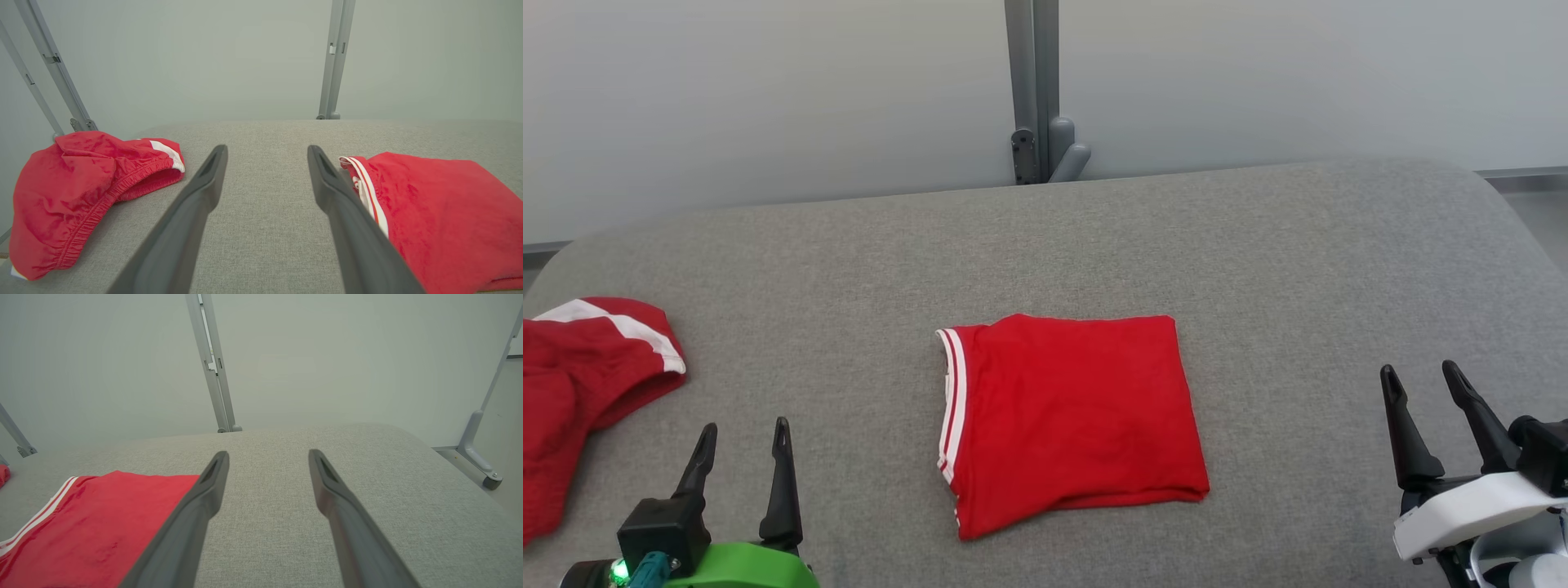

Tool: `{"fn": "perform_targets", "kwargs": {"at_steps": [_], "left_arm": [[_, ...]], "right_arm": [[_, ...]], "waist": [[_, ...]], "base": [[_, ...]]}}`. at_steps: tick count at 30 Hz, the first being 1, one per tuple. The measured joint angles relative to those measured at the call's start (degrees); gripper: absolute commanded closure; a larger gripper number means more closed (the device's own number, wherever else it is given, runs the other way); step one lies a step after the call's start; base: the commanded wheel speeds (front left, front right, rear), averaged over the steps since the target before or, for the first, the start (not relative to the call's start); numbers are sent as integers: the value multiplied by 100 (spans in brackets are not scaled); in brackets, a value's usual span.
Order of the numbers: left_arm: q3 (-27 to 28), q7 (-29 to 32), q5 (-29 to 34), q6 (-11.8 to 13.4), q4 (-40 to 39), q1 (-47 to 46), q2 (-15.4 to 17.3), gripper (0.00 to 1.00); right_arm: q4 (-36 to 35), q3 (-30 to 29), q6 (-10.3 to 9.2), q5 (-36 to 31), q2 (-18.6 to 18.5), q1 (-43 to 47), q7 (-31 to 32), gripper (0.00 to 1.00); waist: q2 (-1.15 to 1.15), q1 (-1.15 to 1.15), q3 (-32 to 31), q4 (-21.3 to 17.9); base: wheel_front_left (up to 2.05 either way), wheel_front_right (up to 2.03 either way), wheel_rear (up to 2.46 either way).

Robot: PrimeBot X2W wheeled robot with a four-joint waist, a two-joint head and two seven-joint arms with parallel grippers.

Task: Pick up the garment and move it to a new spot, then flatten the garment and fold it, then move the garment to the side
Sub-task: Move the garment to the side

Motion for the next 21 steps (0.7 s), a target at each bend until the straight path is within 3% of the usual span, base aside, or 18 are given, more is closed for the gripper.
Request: {"fn": "perform_targets", "kwargs": {"at_steps": [10, 21], "left_arm": [[-130, -179, 2, -103, 40, -531, -78, 0], [-318, -535, 16, -265, 433, -1286, -365, 0]], "right_arm": [[288, 265, 0, 153, -110, -334, 33, 0], [1348, 1143, 0, 514, -263, -1195, -67, 0]], "waist": [[0, 0, 321, 378], [0, 0, 1163, 863]], "base": [[0, 0, 0], [0, 0, 0]]}}
